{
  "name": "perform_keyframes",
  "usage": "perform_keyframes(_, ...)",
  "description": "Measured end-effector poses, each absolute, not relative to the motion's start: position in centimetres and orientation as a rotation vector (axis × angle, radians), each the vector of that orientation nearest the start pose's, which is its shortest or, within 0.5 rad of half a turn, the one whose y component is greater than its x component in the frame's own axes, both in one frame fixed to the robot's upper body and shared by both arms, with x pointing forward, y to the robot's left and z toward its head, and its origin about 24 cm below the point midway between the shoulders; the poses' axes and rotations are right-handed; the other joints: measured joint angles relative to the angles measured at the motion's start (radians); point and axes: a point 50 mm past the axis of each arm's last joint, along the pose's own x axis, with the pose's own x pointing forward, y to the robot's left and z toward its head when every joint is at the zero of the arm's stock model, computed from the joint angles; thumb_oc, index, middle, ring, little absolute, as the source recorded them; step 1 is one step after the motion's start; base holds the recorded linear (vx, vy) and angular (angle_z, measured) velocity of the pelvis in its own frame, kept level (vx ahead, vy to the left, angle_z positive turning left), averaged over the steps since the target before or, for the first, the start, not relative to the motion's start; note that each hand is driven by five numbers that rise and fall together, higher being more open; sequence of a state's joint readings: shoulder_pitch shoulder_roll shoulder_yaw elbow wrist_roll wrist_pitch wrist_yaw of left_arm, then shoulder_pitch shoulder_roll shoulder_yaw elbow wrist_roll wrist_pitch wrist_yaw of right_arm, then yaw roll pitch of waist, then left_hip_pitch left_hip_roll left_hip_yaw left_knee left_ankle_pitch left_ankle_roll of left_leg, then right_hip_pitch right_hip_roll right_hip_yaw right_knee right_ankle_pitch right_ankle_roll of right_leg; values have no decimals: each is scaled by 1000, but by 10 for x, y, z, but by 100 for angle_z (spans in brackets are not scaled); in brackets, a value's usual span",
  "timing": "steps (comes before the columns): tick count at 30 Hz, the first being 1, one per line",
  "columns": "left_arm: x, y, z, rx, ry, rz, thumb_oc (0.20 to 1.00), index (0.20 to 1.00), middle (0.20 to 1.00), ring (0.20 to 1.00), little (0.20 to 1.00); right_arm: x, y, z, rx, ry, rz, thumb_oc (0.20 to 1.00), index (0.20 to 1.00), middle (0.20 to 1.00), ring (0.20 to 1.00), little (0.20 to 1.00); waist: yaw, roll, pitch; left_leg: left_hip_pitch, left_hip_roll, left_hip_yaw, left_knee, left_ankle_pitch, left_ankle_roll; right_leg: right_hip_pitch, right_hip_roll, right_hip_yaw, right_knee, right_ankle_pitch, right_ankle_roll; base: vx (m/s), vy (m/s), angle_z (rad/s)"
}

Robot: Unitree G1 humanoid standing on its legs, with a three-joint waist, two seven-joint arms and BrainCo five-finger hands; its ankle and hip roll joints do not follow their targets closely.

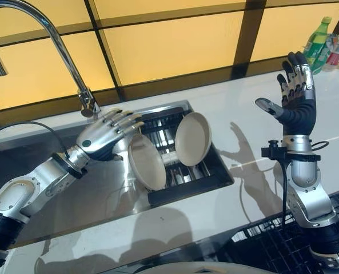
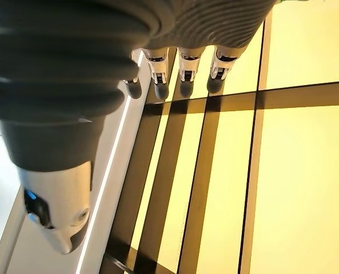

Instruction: Pick up plates and place into dishwasher.

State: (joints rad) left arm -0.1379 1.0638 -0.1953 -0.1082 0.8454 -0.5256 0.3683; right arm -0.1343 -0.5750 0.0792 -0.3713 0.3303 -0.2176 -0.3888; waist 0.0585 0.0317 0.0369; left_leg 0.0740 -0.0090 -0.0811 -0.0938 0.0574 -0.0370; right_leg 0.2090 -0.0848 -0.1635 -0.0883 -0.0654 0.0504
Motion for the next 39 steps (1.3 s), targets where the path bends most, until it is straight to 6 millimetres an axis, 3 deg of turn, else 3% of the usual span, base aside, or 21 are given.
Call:
perform_keyframes(6, 229, 199, 147, 1634, -981, -578, 1000, 1000, 1000, 1000, 1000, 242, -200, 181, -75, -628, -85, 1000, 1000, 1000, 1000, 1000, -6, -7, -4, 1, 1, 11, -1, 0, 0, -3, 0, 11, 0, 4, 1, 42, 8, -5)
perform_keyframes(13, 221, 191, 133, 1674, -901, -832, 1000, 1000, 1000, 1000, 1000, 241, -202, 180, -74, -617, -81, 1000, 1000, 1000, 1000, 1000, -18, -8, -5, 1, 2, 22, -1, -1, 1, -5, -2, 21, 0, 9, 2, 37, 4, -5)
perform_keyframes(21, 220, 188, 129, 1707, -777, -954, 1000, 1000, 1000, 1000, 1000, 241, -204, 178, -76, -598, -82, 1000, 1000, 1000, 1000, 1000, -17, -9, -6, 3, 2, 22, 0, 0, 1, -6, -2, 21, 0, 9, 2, 32, -1, 0)
perform_keyframes(31, 225, 191, 128, 1761, -695, -927, 1000, 1000, 1000, 1000, 1000, 241, -203, 176, -83, -581, -66, 1000, 1000, 1000, 1000, 1000, -17, -9, -7, 3, 2, 23, 0, 0, 2, -8, -2, 24, 0, 10, 3, 19, 11, 0)
perform_keyframes(39, 239, 213, 123, 1875, -731, -699, 1000, 1000, 1000, 1000, 1000, 240, -203, 171, -92, -556, -55, 1000, 1000, 1000, 1000, 1000, -17, -8, -7, 3, 2, 27, 0, 0, 2, -11, -2, 29, 0, 11, 3, 15, 9, 0)
